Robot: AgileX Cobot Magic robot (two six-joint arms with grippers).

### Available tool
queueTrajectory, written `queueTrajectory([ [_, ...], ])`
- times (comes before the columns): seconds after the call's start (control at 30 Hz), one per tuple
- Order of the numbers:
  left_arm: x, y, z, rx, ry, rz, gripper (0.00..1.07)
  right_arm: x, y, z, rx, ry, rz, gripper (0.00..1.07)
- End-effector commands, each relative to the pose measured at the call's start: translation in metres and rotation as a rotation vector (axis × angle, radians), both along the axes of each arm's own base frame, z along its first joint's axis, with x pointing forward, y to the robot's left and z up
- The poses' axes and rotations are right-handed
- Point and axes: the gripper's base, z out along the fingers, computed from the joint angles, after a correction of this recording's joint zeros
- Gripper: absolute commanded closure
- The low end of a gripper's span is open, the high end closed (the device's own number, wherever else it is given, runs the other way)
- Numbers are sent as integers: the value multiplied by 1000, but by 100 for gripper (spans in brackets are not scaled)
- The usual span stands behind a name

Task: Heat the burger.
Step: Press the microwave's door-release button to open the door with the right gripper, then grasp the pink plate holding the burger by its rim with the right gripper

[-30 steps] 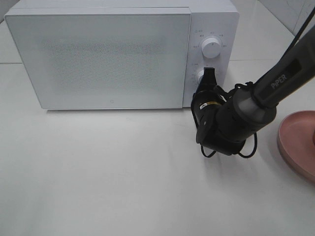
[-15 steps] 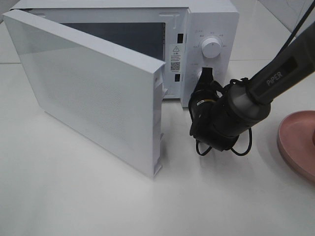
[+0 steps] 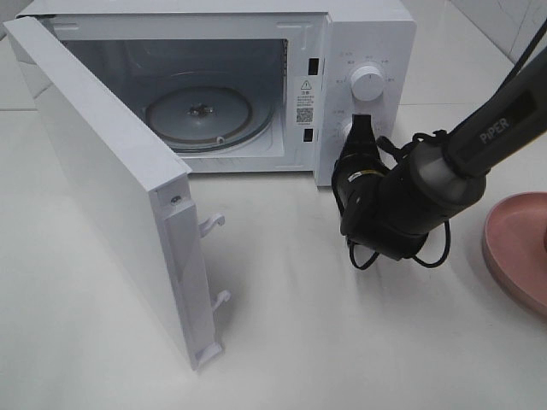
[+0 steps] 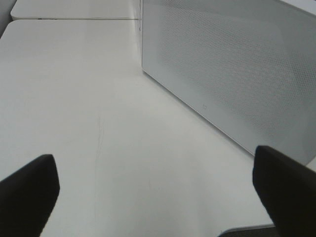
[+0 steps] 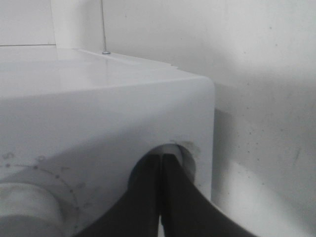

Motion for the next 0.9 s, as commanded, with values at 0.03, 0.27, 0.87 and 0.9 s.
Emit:
queueTrajectory([
  [0.03, 0, -1, 0, -3, 0, -8, 7, 1, 0, 13, -7, -43, 25, 107],
  [0.27, 0, -1, 0, -4, 0, -8, 7, -17, 0, 12, -17, 59, 84, 107],
  [0.87, 0, -1, 0, -4, 0, -8, 7, -59, -22, 41, -148, 123, 198, 107],
  [0.9, 0, -1, 0, -4, 0, -8, 7, -59, -22, 41, -148, 123, 198, 107],
])
